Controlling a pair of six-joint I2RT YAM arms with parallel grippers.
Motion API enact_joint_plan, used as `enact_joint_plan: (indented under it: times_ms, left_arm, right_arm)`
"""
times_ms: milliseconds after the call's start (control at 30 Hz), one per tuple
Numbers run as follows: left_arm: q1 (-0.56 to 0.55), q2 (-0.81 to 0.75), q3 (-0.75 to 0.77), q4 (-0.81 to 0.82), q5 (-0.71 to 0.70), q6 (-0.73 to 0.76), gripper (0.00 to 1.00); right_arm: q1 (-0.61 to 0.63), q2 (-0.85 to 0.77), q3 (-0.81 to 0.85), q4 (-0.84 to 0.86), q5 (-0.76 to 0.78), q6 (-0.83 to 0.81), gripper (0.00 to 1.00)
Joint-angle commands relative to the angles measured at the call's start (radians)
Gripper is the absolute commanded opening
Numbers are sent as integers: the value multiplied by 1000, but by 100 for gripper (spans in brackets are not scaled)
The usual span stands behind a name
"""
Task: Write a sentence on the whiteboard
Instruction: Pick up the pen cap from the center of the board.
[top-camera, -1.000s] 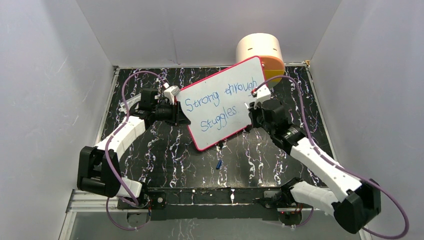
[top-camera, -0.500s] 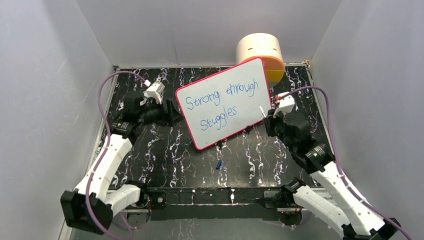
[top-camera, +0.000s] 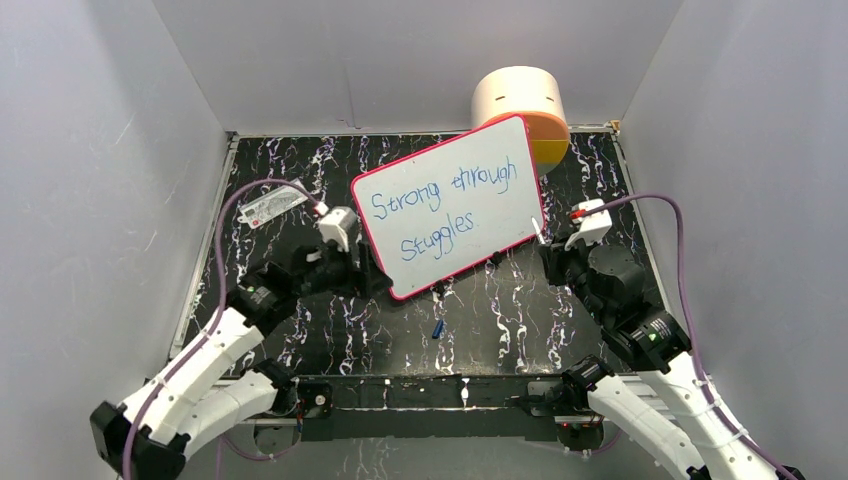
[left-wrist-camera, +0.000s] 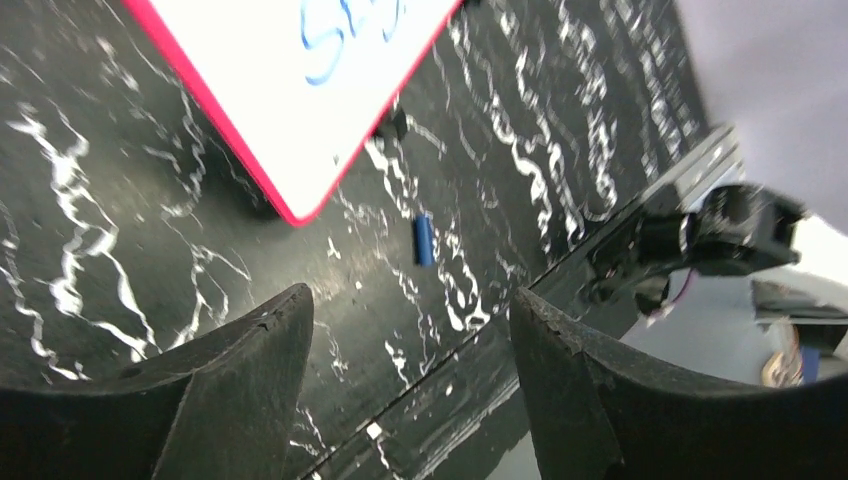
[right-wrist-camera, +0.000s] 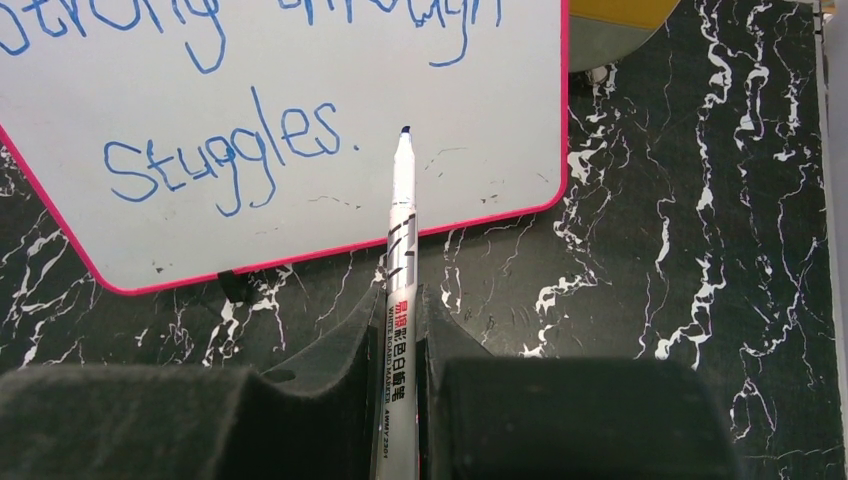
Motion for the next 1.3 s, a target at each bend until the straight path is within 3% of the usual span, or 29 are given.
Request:
enact_joint_plan:
  times_ms: [0,167,433,833,1267]
  left_arm:
    - [-201,57,-18,-24,-262,-77,68]
    - [-393,173,-4,-23,-484,-99,68]
    - [-580,474,96,-12,-615,-107,66]
    - [-594,743,167,95,-489,-79,49]
    - [-592,892,238,106,-432,-65,46]
  right_arm:
    - [-3,-19,-12,20,14,22,0]
    - [-3,-23,-20,18,11,26,0]
    - [-2,-44,-35,22,10,37,0]
    - [-4,-48,-35,17,16,28,0]
    - [-3,-36,-35,25,11,23,0]
